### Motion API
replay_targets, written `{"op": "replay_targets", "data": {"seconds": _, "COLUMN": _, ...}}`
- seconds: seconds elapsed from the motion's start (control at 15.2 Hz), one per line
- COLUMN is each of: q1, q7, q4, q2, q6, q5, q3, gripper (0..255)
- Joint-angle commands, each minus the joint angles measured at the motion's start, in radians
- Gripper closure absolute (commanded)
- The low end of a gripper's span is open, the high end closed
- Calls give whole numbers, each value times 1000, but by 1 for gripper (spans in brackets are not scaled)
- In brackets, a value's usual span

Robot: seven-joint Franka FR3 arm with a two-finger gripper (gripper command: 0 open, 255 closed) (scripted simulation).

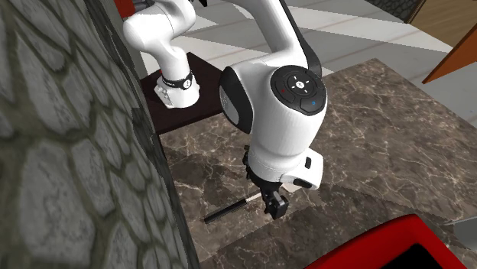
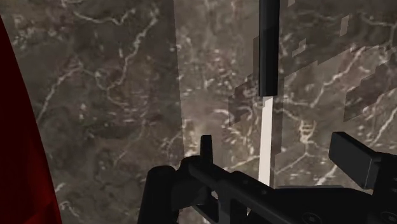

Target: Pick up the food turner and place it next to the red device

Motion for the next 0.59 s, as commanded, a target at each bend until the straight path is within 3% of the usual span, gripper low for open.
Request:
{"op": "replay_targets", "data": {"seconds": 0.0, "q1": 0, "q7": 0, "q4": 0, "q2": 0, "q6": 1, "q5": 0, "q3": 0, "gripper": 0}}
{"op": "replay_targets", "data": {"seconds": 0.13, "q1": 0, "q7": 0, "q4": 0, "q2": 0, "q6": 1, "q5": 0, "q3": 0, "gripper": 0}}
{"op": "replay_targets", "data": {"seconds": 0.2, "q1": 0, "q7": 0, "q4": 0, "q2": 0, "q6": 1, "q5": 0, "q3": 0, "gripper": 255}}
{"op": "replay_targets", "data": {"seconds": 0.53, "q1": 0, "q7": 0, "q4": 0, "q2": 0, "q6": 1, "q5": 0, "q3": 0, "gripper": 255}}
